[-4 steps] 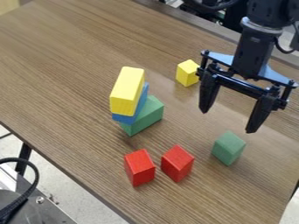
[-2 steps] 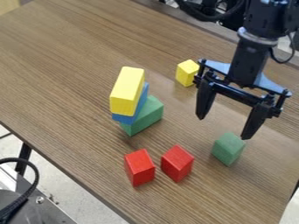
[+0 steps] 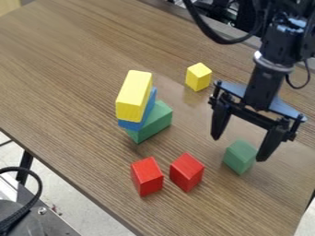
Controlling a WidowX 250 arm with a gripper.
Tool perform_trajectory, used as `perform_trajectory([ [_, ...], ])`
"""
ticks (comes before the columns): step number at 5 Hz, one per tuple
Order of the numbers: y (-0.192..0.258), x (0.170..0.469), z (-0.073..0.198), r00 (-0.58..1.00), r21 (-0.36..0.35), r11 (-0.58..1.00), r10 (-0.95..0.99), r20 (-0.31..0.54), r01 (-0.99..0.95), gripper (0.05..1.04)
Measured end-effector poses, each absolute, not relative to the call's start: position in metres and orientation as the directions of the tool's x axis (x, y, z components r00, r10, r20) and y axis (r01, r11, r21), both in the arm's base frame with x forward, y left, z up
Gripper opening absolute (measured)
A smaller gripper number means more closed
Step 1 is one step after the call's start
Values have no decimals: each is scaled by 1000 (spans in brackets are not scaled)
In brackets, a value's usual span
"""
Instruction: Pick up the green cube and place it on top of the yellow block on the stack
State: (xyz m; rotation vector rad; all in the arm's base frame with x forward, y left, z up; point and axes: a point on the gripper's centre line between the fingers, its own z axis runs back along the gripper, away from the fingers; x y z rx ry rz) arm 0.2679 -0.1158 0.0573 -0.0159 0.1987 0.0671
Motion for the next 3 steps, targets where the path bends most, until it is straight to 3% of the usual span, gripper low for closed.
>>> perform_trajectory([
  [2,-116,267,37,961,21,995,96,-259,-94,999],
  [3,-117,269,36,961,16,994,105,-257,-104,945],
])
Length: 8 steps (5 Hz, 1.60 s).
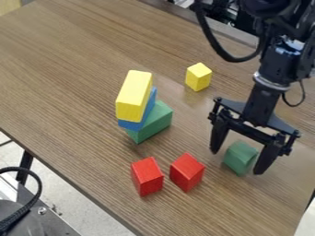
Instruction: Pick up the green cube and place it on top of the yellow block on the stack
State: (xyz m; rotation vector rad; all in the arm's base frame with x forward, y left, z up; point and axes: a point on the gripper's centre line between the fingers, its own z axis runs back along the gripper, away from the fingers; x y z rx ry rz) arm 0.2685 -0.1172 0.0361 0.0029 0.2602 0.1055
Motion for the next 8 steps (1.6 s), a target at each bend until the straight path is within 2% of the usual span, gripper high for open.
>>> perform_trajectory([
  [1,-118,271,36,962,5,993,117,-246,-120,649],
  [2,-114,268,38,961,16,991,133,-241,-133,558],
  [3,-107,267,68,970,31,984,178,-165,-175,557],
  [4,-90,263,117,964,57,965,259,-59,-256,557],
  [5,-59,259,168,921,-2,922,388,21,-388,557],
  [6,-28,253,201,851,-6,851,526,13,-526,557],
  [7,-7,248,208,782,39,782,623,-21,-622,557],
  [8,6,248,197,739,82,744,668,-85,-663,557],
])
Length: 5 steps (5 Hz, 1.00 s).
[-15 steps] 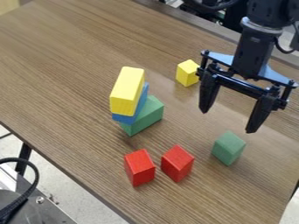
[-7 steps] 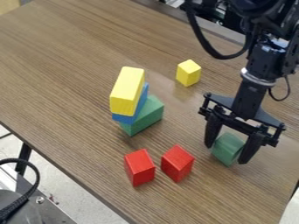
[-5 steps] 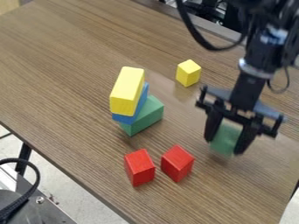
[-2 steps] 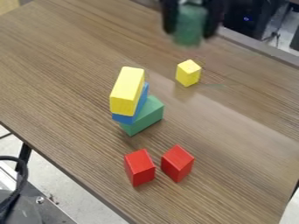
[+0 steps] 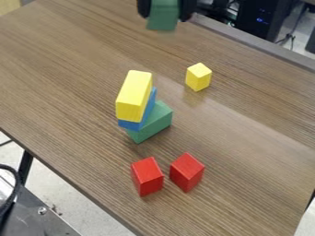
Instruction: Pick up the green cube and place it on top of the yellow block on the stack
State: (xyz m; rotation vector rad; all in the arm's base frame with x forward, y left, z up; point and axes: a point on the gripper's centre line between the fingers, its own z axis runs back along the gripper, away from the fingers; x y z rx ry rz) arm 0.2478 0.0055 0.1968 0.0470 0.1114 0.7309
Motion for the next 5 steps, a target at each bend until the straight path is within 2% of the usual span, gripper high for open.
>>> perform_trajectory([
  [4,22,239,163,627,101,681,714,-313,-725,557],
  [5,21,237,157,626,82,687,698,-348,-722,557],
])
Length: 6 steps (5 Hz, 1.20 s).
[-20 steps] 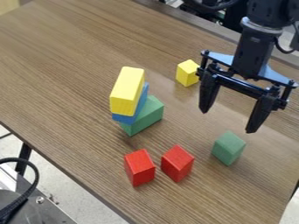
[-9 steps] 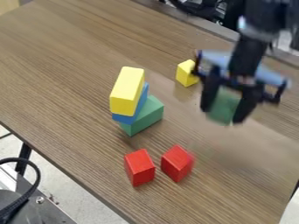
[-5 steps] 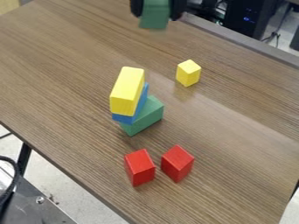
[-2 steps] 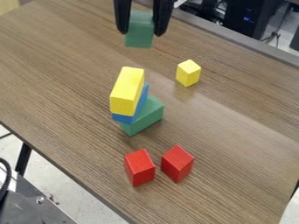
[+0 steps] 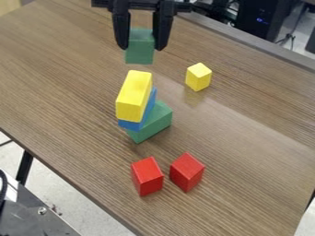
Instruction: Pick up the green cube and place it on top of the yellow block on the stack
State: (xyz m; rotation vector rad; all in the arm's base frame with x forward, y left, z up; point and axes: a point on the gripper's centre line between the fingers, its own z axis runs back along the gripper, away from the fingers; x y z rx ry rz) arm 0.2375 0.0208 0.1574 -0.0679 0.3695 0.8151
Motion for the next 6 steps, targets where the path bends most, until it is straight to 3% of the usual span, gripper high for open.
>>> perform_trajectory([
  [3,17,242,126,694,72,766,615,-374,-639,557],
  [5,16,243,123,688,72,763,616,-383,-643,606],
  [6,17,242,122,651,102,730,656,-382,-676,906],
])
